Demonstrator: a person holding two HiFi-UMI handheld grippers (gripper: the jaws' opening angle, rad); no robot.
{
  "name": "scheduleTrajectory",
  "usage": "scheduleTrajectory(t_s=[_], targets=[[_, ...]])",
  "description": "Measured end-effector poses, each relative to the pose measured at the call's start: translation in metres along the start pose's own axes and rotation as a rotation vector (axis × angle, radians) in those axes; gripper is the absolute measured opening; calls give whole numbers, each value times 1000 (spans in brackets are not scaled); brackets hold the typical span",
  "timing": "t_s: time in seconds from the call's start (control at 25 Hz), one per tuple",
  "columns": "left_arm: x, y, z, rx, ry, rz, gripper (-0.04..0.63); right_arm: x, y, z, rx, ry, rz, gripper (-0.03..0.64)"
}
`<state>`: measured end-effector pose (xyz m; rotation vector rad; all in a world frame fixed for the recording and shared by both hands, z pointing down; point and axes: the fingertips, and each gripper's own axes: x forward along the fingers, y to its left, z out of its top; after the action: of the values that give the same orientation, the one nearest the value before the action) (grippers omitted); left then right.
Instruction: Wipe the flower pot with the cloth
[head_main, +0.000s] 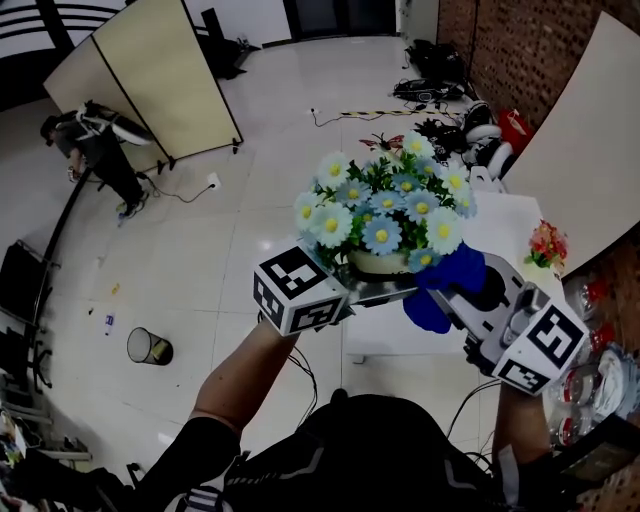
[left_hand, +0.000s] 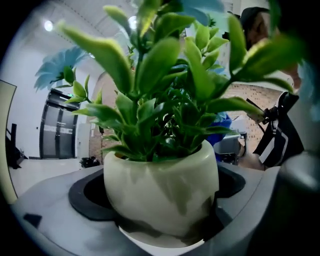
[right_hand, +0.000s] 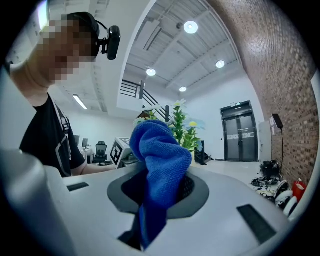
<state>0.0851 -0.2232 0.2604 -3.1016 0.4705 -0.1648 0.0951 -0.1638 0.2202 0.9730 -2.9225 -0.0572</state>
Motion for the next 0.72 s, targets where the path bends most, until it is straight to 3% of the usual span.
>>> scheduleTrajectory(t_s=[0.2,0.48,0.72], targets=[[-29,-18,-5,8,-26,-18,581,0,10,-2,36,-23,-19,70],[-24,-29,20,38,-63,-53,581,-1,-40,14,72,-41,-81,69],[5,-4,10,-4,-45,24,581,-32,-40,18,56,-92,-24,69]])
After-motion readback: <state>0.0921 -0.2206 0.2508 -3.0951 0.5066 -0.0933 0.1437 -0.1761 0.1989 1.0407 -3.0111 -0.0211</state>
